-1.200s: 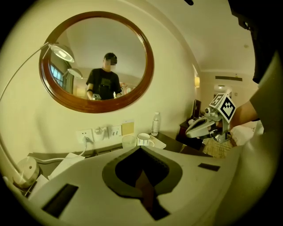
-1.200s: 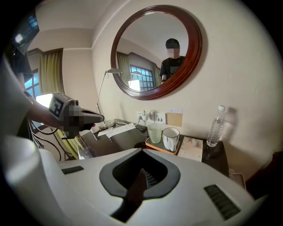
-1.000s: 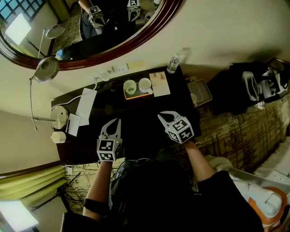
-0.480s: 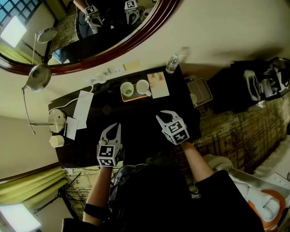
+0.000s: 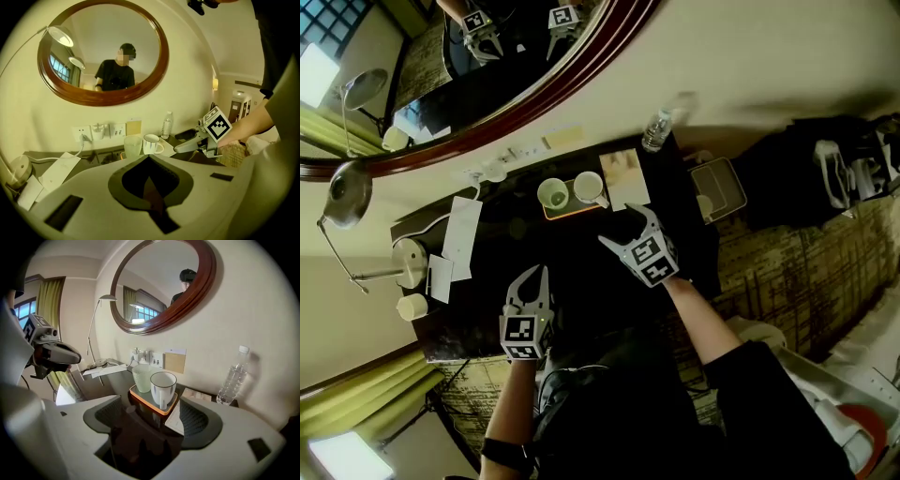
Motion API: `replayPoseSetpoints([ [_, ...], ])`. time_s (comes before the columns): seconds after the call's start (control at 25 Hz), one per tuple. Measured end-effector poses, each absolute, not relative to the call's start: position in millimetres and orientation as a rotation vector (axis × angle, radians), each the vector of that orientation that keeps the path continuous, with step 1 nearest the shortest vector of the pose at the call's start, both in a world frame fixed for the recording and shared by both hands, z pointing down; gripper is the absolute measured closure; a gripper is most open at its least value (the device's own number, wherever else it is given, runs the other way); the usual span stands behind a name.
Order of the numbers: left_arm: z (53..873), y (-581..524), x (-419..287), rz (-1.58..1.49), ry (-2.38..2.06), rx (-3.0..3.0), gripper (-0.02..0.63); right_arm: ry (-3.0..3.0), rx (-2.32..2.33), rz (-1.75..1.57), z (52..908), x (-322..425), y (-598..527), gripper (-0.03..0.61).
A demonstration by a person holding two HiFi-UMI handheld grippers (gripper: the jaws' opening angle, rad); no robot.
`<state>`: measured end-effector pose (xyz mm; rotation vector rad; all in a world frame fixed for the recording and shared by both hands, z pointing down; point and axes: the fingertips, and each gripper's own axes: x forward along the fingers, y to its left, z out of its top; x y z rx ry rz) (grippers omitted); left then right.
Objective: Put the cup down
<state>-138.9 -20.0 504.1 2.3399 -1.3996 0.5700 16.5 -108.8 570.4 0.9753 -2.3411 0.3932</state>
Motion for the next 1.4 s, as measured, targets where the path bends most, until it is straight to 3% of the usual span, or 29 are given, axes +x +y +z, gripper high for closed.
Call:
replayPoseSetpoints([
  [0.12,512,-30,-133,0.566,-1.409,2.321,0.61,-2.344,0.975,0.387,582,14,-132,0.153],
  [0.24,526,-40,-130,0.586,-1.407,2.321,0.61,-2.35,0.958,0.368,594,7,-154,0.103],
  [0.56,551,-52,-111,0.612,-1.394,2.309,0.61,-2.41,0.897,0.33,621,-14,-199,0.098],
  [0.76,557,-51,-104,0.607,-1.403,2.279,0.611,-2.464,0.832,0.285,627,-29,-211,0.105],
  [0.92,566,-46,-107,0.631,-1.405,2.267,0.611,-2.524,0.769,0.262,628,-39,-208,0.186],
  [1.4,569,-31,-114,0.65,-1.466,2.24,0.611,-2.574,0.83,0.231,626,-39,-209,0.187],
])
